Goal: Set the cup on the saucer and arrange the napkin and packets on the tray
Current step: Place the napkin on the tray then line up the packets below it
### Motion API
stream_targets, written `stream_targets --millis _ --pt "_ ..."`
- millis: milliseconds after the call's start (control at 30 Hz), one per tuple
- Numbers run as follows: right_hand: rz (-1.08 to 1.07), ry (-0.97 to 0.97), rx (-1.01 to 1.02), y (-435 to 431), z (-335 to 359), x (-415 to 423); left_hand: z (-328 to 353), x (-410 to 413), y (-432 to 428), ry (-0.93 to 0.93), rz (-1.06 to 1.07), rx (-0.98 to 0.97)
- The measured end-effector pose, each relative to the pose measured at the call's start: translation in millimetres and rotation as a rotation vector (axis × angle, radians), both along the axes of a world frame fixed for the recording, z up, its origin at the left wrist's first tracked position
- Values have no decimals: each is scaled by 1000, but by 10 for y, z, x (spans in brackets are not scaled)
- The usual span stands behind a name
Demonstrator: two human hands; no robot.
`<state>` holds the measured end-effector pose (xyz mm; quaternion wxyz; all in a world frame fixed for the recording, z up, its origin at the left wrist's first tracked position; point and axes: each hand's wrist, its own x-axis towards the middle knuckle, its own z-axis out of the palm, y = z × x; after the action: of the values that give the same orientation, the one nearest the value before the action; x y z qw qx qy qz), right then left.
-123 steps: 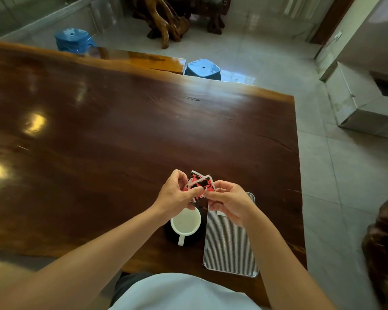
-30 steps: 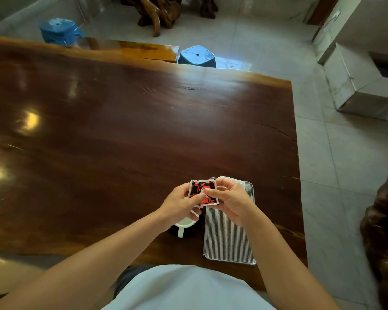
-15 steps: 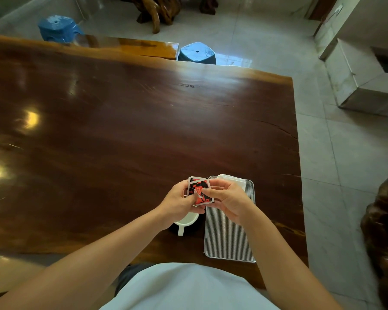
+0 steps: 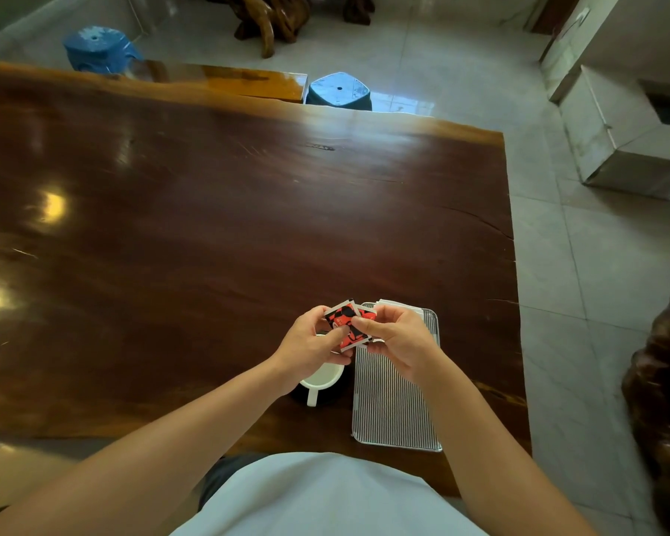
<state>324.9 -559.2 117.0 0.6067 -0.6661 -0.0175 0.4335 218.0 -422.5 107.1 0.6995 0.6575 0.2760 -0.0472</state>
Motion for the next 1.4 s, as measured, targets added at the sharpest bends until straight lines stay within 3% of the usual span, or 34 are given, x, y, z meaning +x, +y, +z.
stream_targets --millis 467,833,1000,1133,1400 --pt "-79 73 -27 -111 -86 -138 -106 -118 -9 146 71 311" --pt "-141 208 -20 -222 -126 -235 -200 -238 -78 255 111 195" --pt "-143 302 60 -268 -157 -284 -144 -301 -168 163 55 35" --pt "-132 382 150 -308 -151 -344 -125 -311 -198 149 53 51" --pt "-139 312 69 -438 -206 -358 -241 -346 -184 200 39 152"
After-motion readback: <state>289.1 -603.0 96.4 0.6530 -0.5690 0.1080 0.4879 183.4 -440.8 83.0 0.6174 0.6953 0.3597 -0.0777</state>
